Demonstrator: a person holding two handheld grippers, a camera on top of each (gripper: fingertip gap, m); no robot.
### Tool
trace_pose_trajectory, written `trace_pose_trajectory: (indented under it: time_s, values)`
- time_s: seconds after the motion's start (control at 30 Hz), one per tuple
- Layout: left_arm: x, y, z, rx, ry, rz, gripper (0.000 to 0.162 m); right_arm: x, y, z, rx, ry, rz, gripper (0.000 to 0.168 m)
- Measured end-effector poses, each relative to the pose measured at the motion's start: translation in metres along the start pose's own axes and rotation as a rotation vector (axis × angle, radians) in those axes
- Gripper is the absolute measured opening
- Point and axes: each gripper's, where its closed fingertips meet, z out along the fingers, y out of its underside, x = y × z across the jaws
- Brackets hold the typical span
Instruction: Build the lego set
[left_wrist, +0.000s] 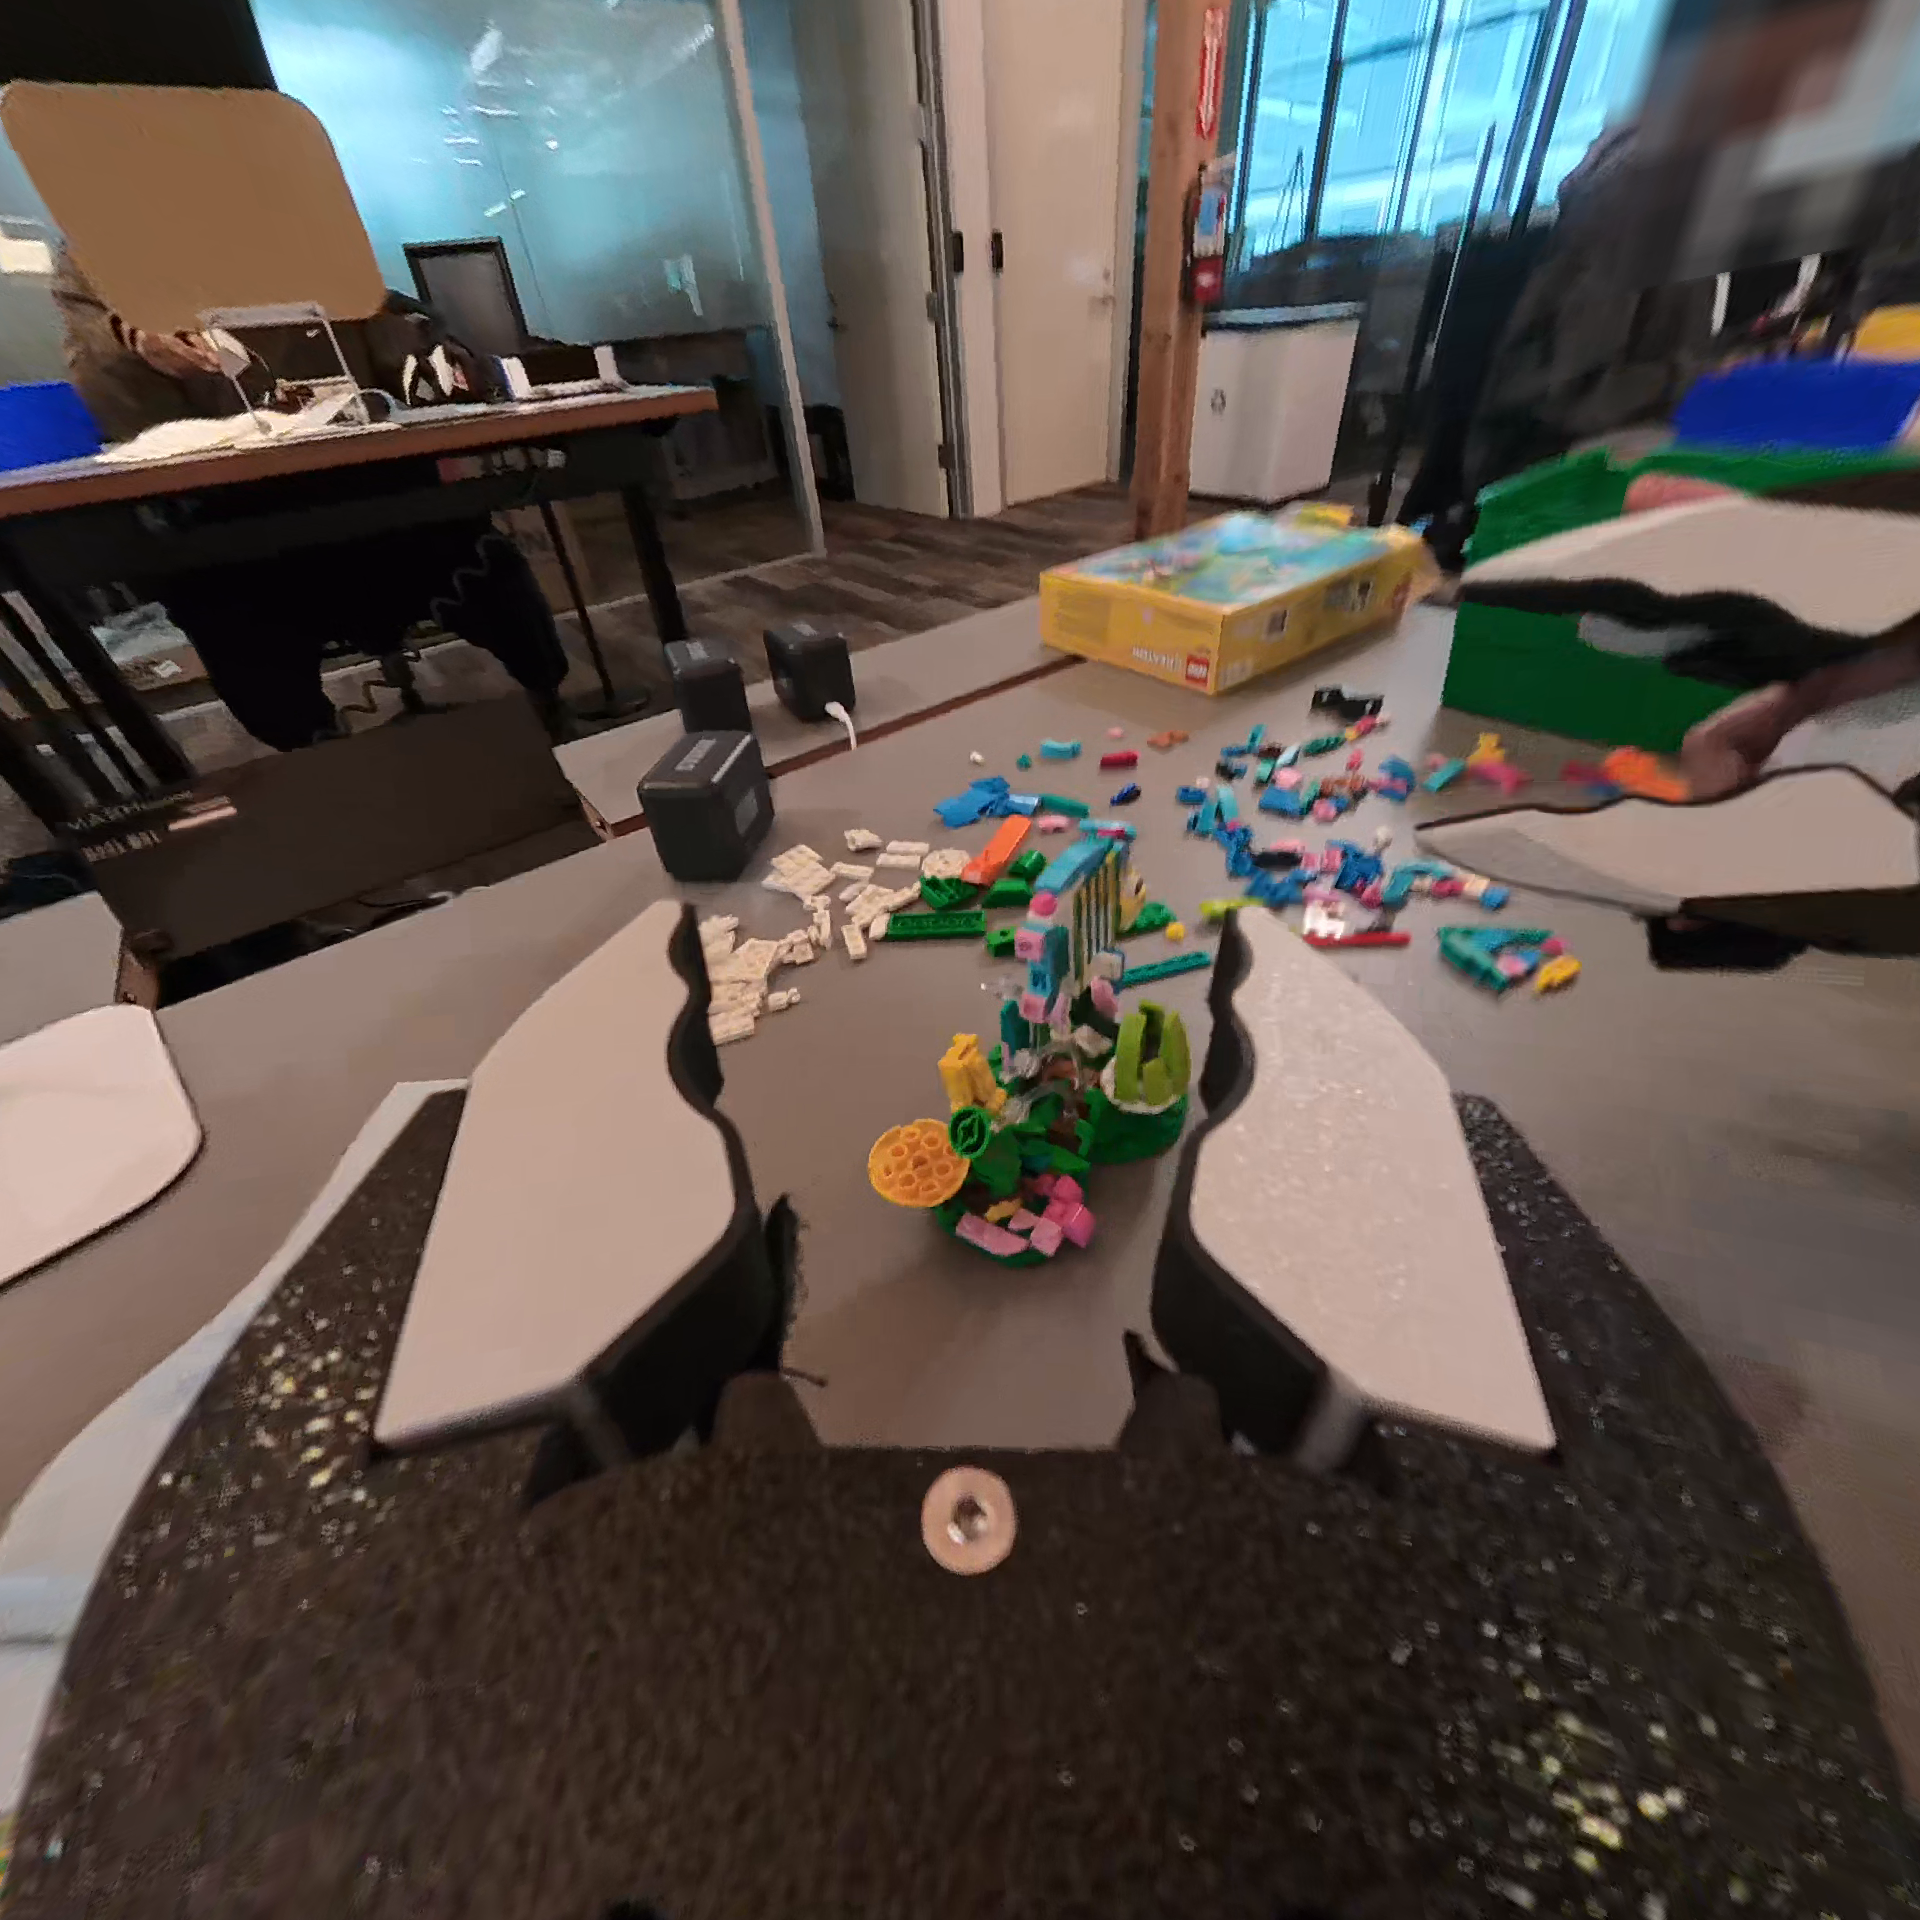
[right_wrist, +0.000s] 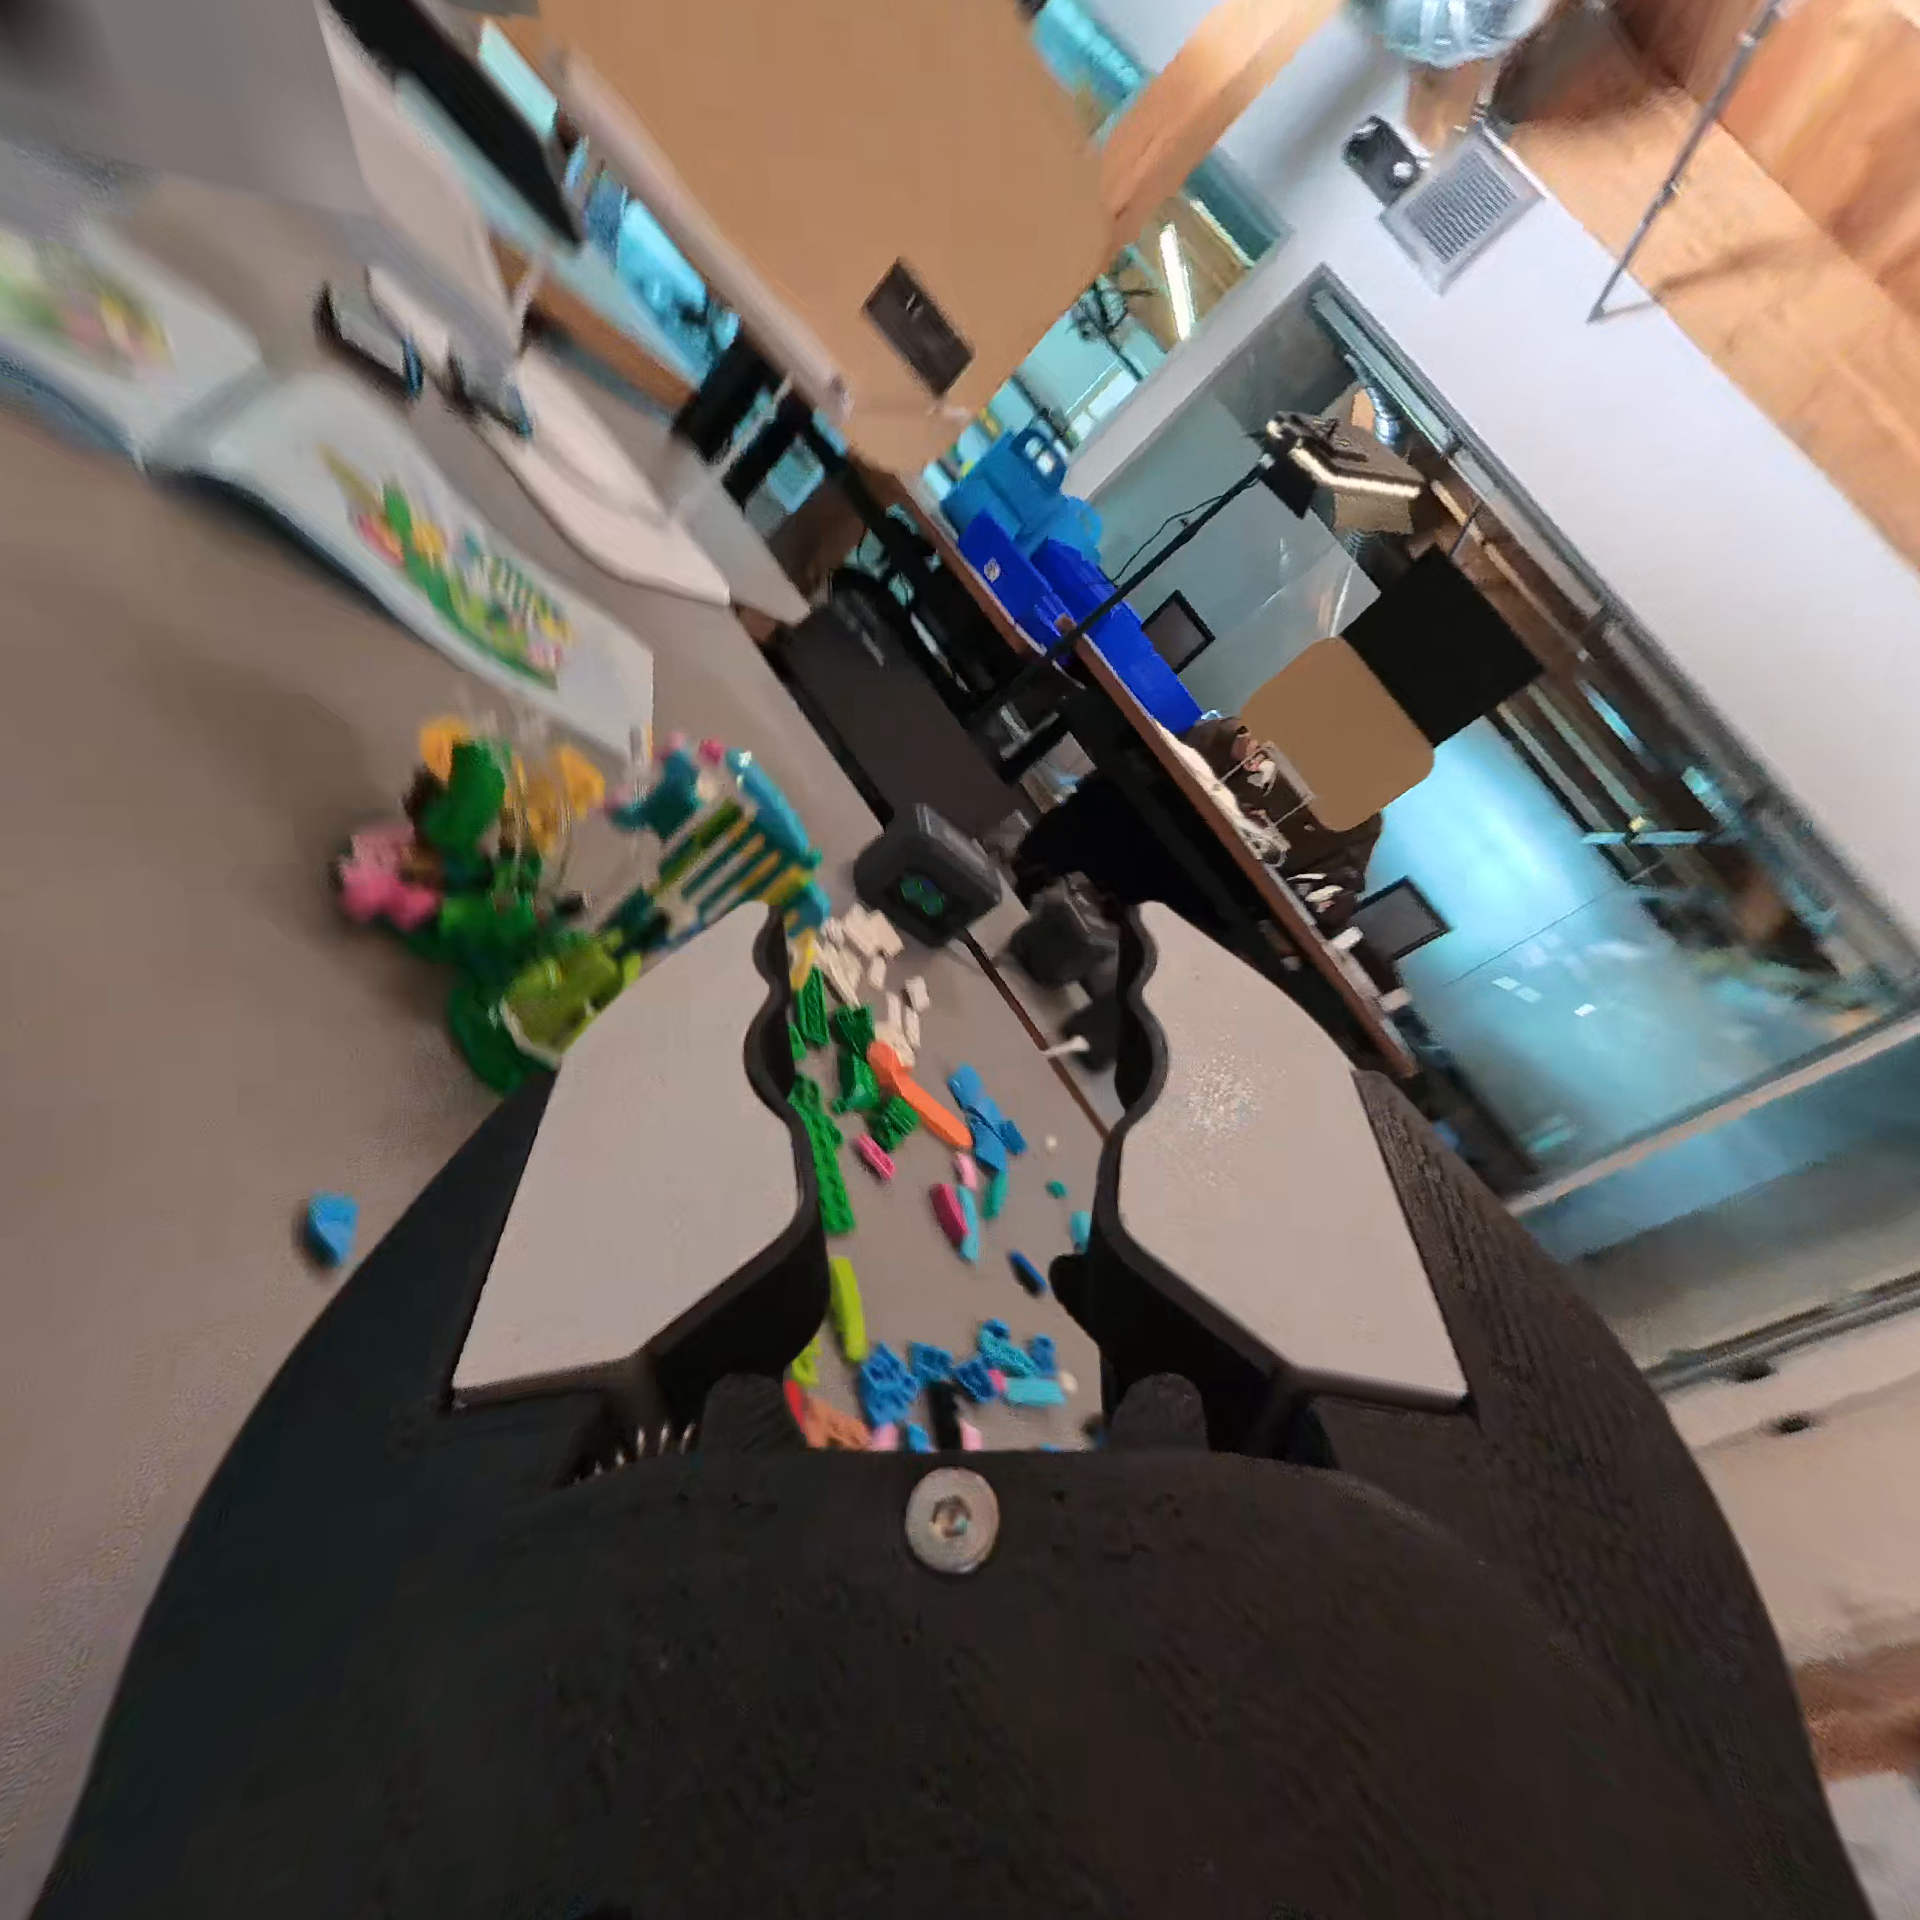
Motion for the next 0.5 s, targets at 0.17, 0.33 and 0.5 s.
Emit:
trace_pose_trajectory:
  time_s: [0.17,0.33,0.5]
  values:
    - [0.016,0.031,0.013,-0.115,0.049,0.186,0.085,-0.029,0.028,0.016,-0.039,-0.079,-0.413,0.061]
    - [0.029,0.05,0.034,-0.219,0.101,0.328,0.074,-0.046,0.038,0.042,0.006,-0.108,-0.707,0.064]
    - [0.033,0.046,0.051,-0.246,0.147,0.364,0.06,-0.057,0.044,0.064,0.041,-0.158,-0.716,0.074]
